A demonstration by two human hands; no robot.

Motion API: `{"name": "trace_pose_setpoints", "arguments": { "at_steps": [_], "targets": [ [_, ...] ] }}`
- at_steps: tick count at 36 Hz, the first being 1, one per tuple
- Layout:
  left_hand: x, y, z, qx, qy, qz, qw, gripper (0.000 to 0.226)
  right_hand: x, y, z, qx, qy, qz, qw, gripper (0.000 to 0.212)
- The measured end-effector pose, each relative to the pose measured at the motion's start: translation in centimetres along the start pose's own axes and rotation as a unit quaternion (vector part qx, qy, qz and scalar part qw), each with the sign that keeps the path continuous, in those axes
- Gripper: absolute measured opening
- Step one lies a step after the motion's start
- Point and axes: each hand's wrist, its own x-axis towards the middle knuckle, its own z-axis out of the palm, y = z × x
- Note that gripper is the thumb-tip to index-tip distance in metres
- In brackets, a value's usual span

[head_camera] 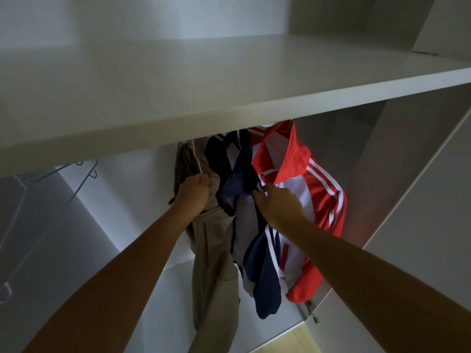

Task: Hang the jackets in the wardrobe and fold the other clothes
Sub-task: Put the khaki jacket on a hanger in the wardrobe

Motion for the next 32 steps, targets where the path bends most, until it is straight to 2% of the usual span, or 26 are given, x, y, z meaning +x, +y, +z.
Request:
{"name": "trace_pose_setpoints", "arguments": {
  "at_steps": [3,9,14,18,22,26,32],
  "targets": [
    [-0.1,0.1,-0.1,-0.001,0.001,-0.003,1.0,0.042,0.2,-0.3,1.3,-0.054,0.002,0.002,0.999,0.019],
    [-1.3,0.4,-0.6,0.024,0.007,-0.009,1.0,0.045,-0.1,0.6,0.6,-0.059,-0.004,0.013,0.998,0.021],
    [-4.7,0.2,-0.1,0.006,0.035,0.031,0.999,0.03,-3.4,1.3,-1.7,0.042,-0.013,-0.003,0.999,0.046],
    [-9.6,0.5,1.0,0.02,0.062,0.082,0.994,0.059,-8.2,3.3,-3.3,0.099,0.022,-0.035,0.994,0.044],
    [-16.0,1.0,3.5,0.008,0.091,0.13,0.987,0.053,-13.8,6.5,-4.6,0.157,0.035,-0.007,0.987,0.037],
    [-22.6,2.0,7.7,0.015,0.034,0.136,0.99,0.041,-20.0,10.5,-6.2,0.204,0.05,0.027,0.977,0.033],
    [-33.4,5.5,14.6,-0.027,-0.087,0.226,0.97,0.014,-30.5,17.2,-9.9,0.249,0.094,0.063,0.962,0.027]
  ]
}}
